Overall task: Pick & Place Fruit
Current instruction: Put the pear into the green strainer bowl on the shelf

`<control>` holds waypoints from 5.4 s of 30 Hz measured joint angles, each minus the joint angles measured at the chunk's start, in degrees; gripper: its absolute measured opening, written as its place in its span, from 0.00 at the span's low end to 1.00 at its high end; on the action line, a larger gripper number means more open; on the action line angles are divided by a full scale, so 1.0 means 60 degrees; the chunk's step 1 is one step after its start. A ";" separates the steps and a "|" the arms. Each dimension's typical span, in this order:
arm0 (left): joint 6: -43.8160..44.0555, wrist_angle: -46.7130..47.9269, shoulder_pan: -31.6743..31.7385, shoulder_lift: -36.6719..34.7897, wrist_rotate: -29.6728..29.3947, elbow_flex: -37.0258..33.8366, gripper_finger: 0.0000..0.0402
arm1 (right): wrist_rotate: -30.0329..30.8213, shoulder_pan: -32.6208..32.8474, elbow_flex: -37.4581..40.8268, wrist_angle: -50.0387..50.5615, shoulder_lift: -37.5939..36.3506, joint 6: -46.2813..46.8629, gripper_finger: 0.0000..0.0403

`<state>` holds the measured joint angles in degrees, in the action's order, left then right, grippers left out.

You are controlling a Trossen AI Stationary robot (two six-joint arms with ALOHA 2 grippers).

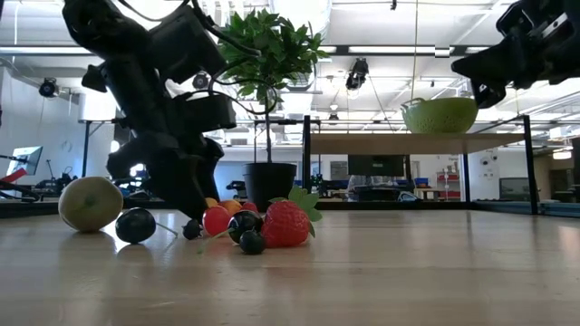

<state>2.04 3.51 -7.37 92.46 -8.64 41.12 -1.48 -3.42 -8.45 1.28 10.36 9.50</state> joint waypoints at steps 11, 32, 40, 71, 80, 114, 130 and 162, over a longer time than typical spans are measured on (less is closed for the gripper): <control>0.0088 0.1222 0.0006 -0.0240 -0.0107 0.0175 0.37 | 0.0000 0.0000 0.0000 -0.0077 0.0712 0.0132 0.02; 0.0086 -0.0784 0.0010 -0.1516 -0.0322 0.1219 0.36 | -0.0084 0.1672 0.0000 -0.5035 0.4596 -0.1656 0.02; -0.1239 -0.3751 0.0010 -0.1126 -0.0050 0.1217 0.37 | -0.0007 0.1843 -0.0422 -0.6239 0.6612 -0.1778 0.02; -0.3352 -0.7105 0.0046 -0.0010 0.1720 0.1272 0.37 | -0.0331 0.1838 -0.3257 -0.6247 1.0246 -0.1368 0.48; -0.3497 -0.7242 0.0086 -0.0006 0.1723 0.1275 0.37 | -0.0262 0.1839 -0.3718 -0.6271 1.0686 -0.1449 0.43; -0.3166 -0.7162 0.0075 -0.0006 0.1650 0.1257 0.39 | -0.0284 0.1836 -0.3814 -0.5807 1.0525 -0.1606 0.02; -0.3053 -0.6903 0.0086 -0.0006 0.0987 0.1249 0.70 | -0.0654 0.1584 -0.4034 -0.4417 0.8449 -0.1021 0.02; -0.2980 -0.6816 0.0090 -0.0006 0.0973 0.1249 0.70 | 0.5855 -0.4991 -1.1638 0.9469 0.9746 -0.0159 0.02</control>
<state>-15.84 -37.39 -6.83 92.42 -2.80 48.62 33.66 -33.37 -78.28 58.09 68.84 8.54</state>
